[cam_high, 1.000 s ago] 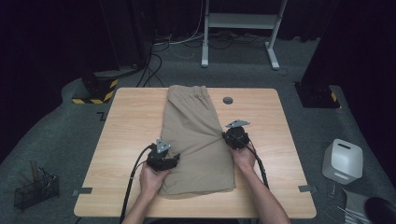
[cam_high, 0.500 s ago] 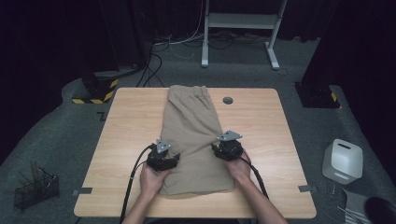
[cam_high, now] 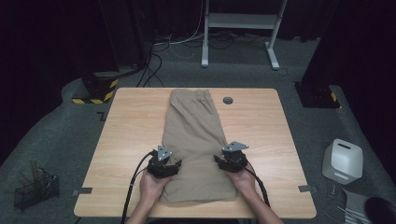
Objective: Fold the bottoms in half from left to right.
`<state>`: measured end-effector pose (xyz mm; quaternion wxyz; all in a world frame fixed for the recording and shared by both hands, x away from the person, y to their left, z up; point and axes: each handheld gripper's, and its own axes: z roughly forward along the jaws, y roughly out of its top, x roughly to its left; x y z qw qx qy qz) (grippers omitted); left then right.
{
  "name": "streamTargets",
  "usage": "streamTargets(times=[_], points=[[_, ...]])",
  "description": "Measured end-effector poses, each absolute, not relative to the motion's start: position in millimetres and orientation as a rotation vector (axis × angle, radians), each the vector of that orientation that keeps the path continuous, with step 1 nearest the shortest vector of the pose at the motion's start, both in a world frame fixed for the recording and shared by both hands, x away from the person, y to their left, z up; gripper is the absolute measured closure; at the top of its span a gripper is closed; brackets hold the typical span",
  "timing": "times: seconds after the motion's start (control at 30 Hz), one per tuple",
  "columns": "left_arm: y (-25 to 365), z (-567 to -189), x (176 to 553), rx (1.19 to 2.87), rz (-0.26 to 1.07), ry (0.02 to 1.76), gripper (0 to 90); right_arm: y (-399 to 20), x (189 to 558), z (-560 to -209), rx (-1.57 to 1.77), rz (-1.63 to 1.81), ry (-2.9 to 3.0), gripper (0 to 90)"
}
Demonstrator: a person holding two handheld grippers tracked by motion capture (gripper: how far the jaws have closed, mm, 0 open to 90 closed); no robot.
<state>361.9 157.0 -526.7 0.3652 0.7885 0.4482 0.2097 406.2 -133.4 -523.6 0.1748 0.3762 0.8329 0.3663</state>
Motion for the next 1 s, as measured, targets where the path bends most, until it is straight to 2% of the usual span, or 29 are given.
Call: streamTargets(times=[0.13, 0.23, 0.37, 0.57, 0.7, 0.83, 0.9, 1.0], points=[[155.3, -526.9, 342.1, 2.033, 0.507, 1.12, 37.5, -139.6, 382.5, -523.7, 1.049, 1.049, 2.374, 53.5], [160.1, -522.2, 339.4, 2.02, 0.405, 1.146, 36.0, -142.0, 365.0, -523.2, 0.999, 1.058, 2.408, 55.5], [166.6, -509.3, 353.4, 1.969, 0.455, 1.165, 36.0, -146.9, 366.4, -513.4, 0.999, 1.05, 2.435, 56.4], [167.9, -508.3, 398.2, 1.966, 0.489, 1.244, 34.1, -151.3, 408.8, -481.0, 1.081, 1.146, 2.271, 59.2], [166.8, -519.7, 410.9, 1.986, 0.486, 1.281, 35.2, -139.8, 449.5, -488.0, 1.174, 1.099, 2.244, 61.8], [163.9, -523.1, 409.1, 2.016, 0.529, 1.253, 35.2, -127.2, 472.1, -504.1, 1.227, 1.018, 2.26, 64.2], [163.7, -524.0, 408.4, 2.022, 0.544, 1.237, 35.1, -124.9, 478.8, -511.5, 1.25, 0.992, 2.279, 70.3], [165.3, -526.0, 406.4, 2.007, 0.548, 1.223, 35.1, -127.4, 483.3, -513.0, 1.21, 0.948, 2.324, 89.4]])
